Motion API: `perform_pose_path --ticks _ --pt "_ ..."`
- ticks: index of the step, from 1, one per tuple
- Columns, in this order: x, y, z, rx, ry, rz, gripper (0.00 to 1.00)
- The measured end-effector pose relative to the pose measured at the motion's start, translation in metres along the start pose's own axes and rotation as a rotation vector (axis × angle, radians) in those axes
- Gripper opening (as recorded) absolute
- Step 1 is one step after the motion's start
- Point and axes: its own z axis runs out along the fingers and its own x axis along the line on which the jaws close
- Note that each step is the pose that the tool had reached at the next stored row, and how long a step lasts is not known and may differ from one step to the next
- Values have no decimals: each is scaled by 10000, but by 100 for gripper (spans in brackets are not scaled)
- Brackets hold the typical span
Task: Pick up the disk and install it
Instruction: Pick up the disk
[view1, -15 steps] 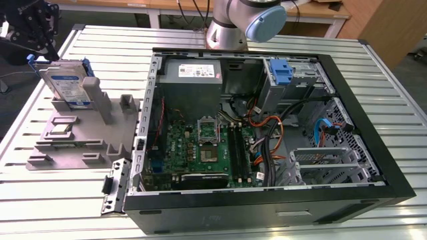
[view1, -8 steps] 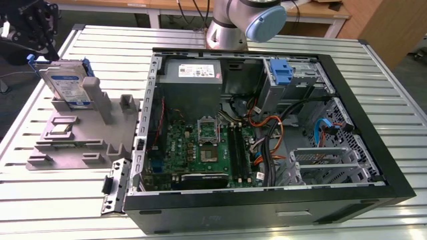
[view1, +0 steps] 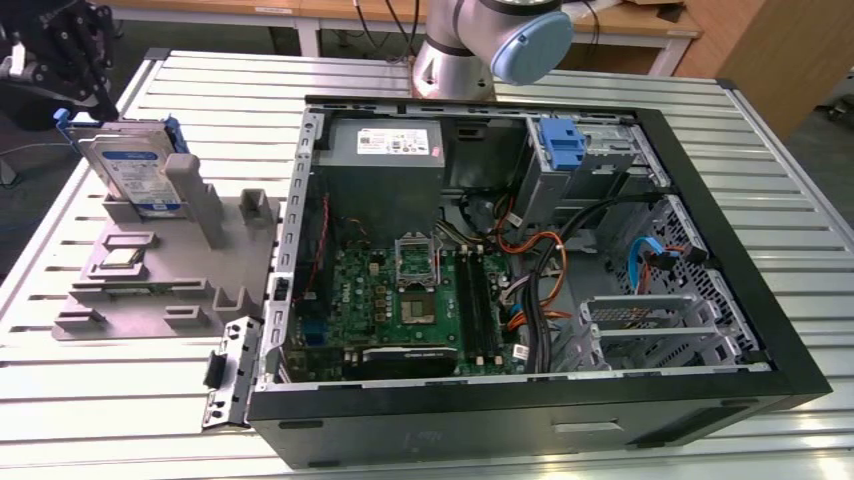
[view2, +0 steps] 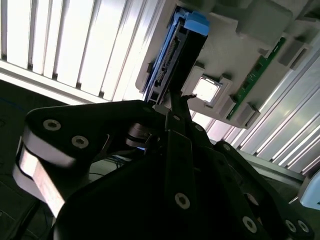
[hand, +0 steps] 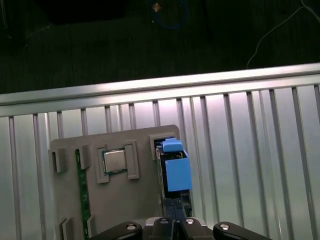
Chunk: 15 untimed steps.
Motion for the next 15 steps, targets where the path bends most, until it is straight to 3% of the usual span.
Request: perform_pose_path --ticks 4,8,11,15 --pt "0 0 0 -4 -70 -338 10" --pt "0 0 0 -3 -73 -360 10" --pt "2 0 0 -13 -212 -366 10" --pt "5 0 10 -12 -218 -365 10"
